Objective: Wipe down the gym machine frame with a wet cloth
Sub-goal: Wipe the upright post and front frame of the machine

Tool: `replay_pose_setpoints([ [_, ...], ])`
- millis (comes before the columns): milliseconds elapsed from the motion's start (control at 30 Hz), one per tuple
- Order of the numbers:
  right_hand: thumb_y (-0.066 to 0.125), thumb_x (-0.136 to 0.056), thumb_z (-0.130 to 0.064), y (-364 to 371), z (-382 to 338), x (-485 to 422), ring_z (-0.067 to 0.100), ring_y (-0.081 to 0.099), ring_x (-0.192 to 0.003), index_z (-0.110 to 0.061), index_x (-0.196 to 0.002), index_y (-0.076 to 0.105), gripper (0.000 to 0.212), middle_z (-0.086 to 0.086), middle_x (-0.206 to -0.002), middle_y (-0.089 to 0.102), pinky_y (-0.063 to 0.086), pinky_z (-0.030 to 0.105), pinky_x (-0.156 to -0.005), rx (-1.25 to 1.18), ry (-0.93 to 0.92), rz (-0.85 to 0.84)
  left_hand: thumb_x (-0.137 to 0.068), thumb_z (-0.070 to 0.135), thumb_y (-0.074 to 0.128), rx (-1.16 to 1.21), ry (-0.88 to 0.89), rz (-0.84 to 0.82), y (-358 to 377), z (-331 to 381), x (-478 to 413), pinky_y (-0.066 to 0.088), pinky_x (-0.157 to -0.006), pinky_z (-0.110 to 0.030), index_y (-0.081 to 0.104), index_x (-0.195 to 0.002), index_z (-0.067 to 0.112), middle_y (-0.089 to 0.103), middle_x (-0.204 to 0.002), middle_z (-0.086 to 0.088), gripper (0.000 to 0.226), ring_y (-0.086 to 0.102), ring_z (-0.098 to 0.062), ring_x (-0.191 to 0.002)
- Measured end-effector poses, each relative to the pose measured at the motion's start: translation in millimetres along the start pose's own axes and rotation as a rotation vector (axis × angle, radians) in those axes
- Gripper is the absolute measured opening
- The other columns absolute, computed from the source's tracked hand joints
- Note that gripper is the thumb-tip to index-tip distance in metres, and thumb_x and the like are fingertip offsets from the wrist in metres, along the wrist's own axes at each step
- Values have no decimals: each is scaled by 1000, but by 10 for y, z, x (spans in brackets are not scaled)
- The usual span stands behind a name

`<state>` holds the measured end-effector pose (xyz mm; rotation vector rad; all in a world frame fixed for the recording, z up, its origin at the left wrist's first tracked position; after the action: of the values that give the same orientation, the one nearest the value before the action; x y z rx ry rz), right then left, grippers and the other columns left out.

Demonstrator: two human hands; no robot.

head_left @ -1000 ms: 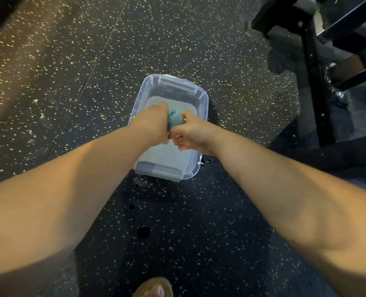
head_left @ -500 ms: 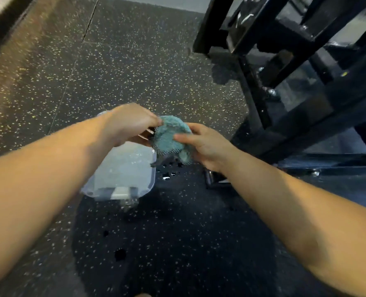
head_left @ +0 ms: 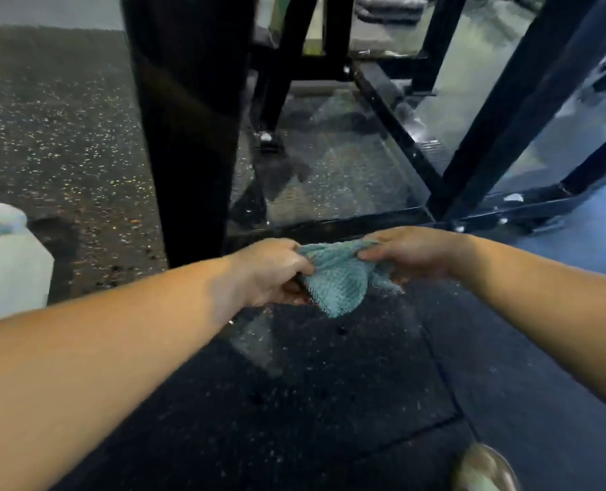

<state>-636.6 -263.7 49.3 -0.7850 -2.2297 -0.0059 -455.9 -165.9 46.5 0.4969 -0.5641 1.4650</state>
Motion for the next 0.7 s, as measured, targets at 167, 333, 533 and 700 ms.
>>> replay_pose_setpoints([
  [167,64,-86,-23,-671,270,28,20,67,-91,-14,-97,65,14,5,-98,70,55,39,-85,-295,-71,171,-97,27,49,194,100,257,531,219,-432,52,-86,-43,59,-82,15,63,-102,-14,22,60,-29,-91],
  [333,58,-93,-16,-889,470,-226,11,62,-67,-18,-85,60,9,1,-80,65,56,25,-56,-310,-12,183,-89,33,64,172,103,319,974,362,-757,47,-68,-25,52,-99,17,57,-92,3,23,53,-10,-80],
  [533,71,-80,-41,-1173,441,-571,15,57,-83,-23,-99,62,27,-4,-88,62,45,27,-72,415,-291,587,-93,17,59,308,11,505,1160,474,-1014,53,-53,-25,54,-99,13,64,-101,-6,9,62,-17,-79],
  [700,54,-96,-33,-872,243,-590,-4,58,-73,-17,-122,47,32,-6,-89,55,44,5,-63,-240,-318,270,-98,22,38,537,41,471,1240,665,-1090,56,-64,-34,57,-95,11,59,-95,-11,23,58,-23,-76],
])
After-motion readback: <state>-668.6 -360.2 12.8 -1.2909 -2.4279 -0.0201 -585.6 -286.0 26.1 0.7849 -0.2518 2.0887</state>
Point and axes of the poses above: each hand's wrist, its own x-axis away from the middle knuckle, its own y-axis out of the palm, z = x × y, the point moved 1 cm from there along -x, towards the middle knuckle
